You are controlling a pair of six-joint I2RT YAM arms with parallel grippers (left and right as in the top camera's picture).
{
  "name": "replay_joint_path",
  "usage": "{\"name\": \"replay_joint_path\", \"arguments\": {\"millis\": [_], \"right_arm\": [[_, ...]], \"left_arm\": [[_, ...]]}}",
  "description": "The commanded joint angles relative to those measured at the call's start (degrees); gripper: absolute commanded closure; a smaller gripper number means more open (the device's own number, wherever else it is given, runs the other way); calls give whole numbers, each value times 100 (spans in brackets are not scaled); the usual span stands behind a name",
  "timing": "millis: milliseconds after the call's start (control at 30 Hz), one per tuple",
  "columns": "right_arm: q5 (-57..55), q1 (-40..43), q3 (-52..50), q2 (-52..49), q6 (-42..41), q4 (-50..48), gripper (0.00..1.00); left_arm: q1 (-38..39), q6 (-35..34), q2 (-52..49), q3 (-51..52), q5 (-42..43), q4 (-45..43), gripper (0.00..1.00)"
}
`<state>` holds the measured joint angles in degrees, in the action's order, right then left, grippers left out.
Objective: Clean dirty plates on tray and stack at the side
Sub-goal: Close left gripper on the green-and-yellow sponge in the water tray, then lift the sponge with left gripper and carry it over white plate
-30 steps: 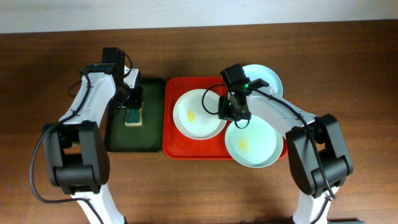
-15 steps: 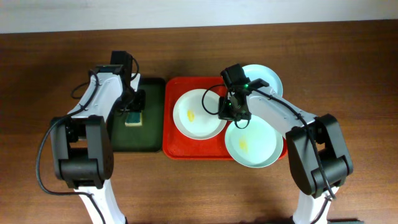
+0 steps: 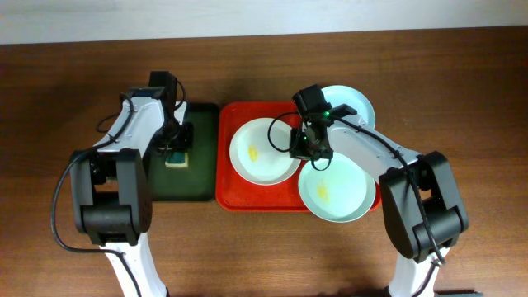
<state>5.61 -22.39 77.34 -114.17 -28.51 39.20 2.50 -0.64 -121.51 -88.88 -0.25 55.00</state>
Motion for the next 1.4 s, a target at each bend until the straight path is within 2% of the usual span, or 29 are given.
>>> {"name": "replay_joint_path", "arguments": {"millis": [0,67,133,233,433,567,900,1000,1100,1133,1167,1200,1233,1367], "right_arm": [[-35,-57,-70,-66,-26,44,96],[-35,-57,-70,-66,-26,44,96],[-35,-57,-70,-66,-26,42,95],[-35,-57,-70,-66,-26,44,95],[-33,-57,-70,-66,-28,42,95],[-33,-59,-70,-66,-28,42,95],[-33,-57,-70,-66,-26,44,95],[-33,-57,-70,-66,-28,42,95],[-33,-57,-70,-66,-26,42,95],[-33,-57,-70,-66,-26,44,95],[-33,-59,-70,-66,-26,44,95],[-33,-59,-70,-66,-28,44,95],[-33,-57,-70,-66,-28,44,95],[-33,-59,-70,-66,-28,44,95]], "left_arm": [[-4,-20,-59,-356,350,284,64],[-7,-20,-9,-387,350,286,52],[-81,-20,31,-393,348,289,48],[-155,-22,31,-393,350,295,54],[-199,-22,31,-385,673,313,52],[-192,-22,28,-315,664,310,64],[-195,-22,28,-61,643,271,68],[-192,-22,28,-17,627,247,76],[-192,-22,28,-17,649,225,79],[-192,-22,28,-17,649,227,79],[-192,-22,28,-11,647,227,72],[-192,-22,28,0,647,234,71],[-192,-22,28,15,647,247,75],[-192,-22,28,142,649,164,77]]}}
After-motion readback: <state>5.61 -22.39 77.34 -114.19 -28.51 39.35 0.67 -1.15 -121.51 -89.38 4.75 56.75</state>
